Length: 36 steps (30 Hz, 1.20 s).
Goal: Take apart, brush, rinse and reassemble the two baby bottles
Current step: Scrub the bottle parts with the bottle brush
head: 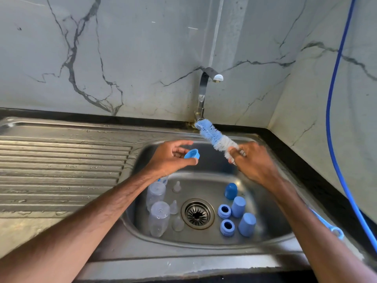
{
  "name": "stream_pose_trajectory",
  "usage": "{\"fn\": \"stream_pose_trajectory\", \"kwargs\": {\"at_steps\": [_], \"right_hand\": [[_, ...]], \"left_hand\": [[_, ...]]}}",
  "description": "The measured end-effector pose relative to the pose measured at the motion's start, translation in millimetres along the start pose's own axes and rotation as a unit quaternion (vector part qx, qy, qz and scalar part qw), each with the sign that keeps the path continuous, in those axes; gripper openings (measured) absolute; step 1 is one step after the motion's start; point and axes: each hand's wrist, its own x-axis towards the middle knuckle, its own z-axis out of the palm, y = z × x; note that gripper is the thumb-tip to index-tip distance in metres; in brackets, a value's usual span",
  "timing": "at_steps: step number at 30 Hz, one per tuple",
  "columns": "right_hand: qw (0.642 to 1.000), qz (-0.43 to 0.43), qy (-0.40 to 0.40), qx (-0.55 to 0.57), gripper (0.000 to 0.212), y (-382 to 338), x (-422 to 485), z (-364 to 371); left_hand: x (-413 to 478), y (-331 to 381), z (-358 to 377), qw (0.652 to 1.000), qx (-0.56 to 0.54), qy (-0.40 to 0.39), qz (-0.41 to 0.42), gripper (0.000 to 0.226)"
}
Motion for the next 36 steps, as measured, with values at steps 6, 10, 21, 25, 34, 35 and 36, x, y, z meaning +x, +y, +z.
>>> {"fn": "stream_pose_trajectory", "kwargs": {"at_steps": [6,10,21,25,34,35,36], "right_hand": [[1.000,0.001,0.021,0.010,0.032,-2.6,-0.8,24.0],[1.000,0.006,0.017,-0.003,0.031,1.3,0.7,33.1],[0.999,0.032,0.011,0.000,0.031,20.0,10.6,34.1],[1.000,0.029,0.006,-0.001,0.032,24.7,14.7,36.2],[1.000,0.029,-0.003,-0.009,0.033,25.8,19.4,41.8],[1.000,0.028,-0.004,-0.010,0.034,25.8,19.7,42.1],[1.000,0.027,-0.007,-0.010,0.033,26.0,19.9,42.2]], "left_hand": [[-4.0,-5.4,14.4,0.995,0.083,-0.050,0.005,0.048],[-5.3,-9.0,24.5,0.987,0.147,-0.056,-0.010,0.050],[45.0,-25.6,89.0,0.947,0.294,-0.127,0.017,0.016],[61.8,-46.5,101.2,0.928,0.343,-0.143,-0.025,0.015],[80.1,-78.0,102.7,0.865,0.462,-0.192,-0.049,0.024],[79.9,-79.7,103.5,0.855,0.477,-0.199,-0.047,0.026],[79.8,-81.5,104.3,0.846,0.490,-0.205,-0.044,0.028]]}}
